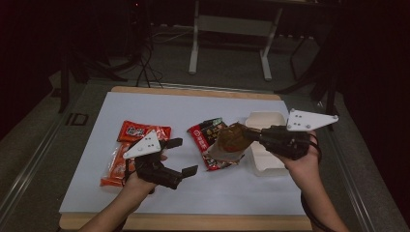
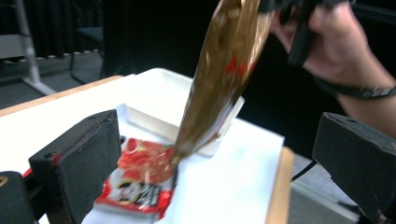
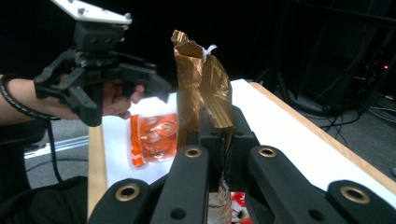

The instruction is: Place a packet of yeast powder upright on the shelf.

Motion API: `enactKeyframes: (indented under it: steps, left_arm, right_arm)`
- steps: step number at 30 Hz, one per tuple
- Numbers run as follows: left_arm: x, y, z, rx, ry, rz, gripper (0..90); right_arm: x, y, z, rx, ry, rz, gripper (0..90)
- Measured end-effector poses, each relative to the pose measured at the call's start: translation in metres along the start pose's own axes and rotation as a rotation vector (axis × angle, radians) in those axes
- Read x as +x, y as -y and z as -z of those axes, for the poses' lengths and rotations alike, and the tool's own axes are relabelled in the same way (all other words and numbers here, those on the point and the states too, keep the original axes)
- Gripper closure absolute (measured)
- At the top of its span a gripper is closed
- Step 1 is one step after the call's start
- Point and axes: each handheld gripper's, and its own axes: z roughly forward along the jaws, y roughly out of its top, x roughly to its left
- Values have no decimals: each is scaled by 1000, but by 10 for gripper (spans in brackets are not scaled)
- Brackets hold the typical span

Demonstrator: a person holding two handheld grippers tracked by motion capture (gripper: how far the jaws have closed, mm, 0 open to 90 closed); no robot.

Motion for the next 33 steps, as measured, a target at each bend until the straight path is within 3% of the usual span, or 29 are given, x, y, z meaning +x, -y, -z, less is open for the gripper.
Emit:
enactKeyframes:
  steps: [4,8,10,12,15,16,18,31,33]
  left_arm:
    - [2,12,3,6,-25,-22,18]
    - [6,26,6,-30,-4,-58,33]
    - [8,32,7,-31,-4,-78,33]
    - [10,38,8,-34,-20,-89,33]
    - [13,47,8,-37,-32,-81,33]
    - [14,49,8,-35,-35,-80,33]
    - [16,54,7,-28,-39,-73,33]
    - [18,70,5,-26,-33,-55,33]
    - [17,73,5,-36,-39,-78,33]
  right_arm:
    - [-11,-2,1,-2,29,13,888]
    - [-27,-5,3,1,51,-3,888]
    - [-37,-5,5,-7,30,13,887]
    - [-45,-5,6,-14,41,26,888]
    - [-57,-6,8,-6,73,56,888]
    - [-61,-6,8,-2,58,71,888]
    - [-68,-6,9,19,99,66,888]
    - [-117,-2,23,19,131,43,888]
    - [-125,-1,24,24,131,46,887]
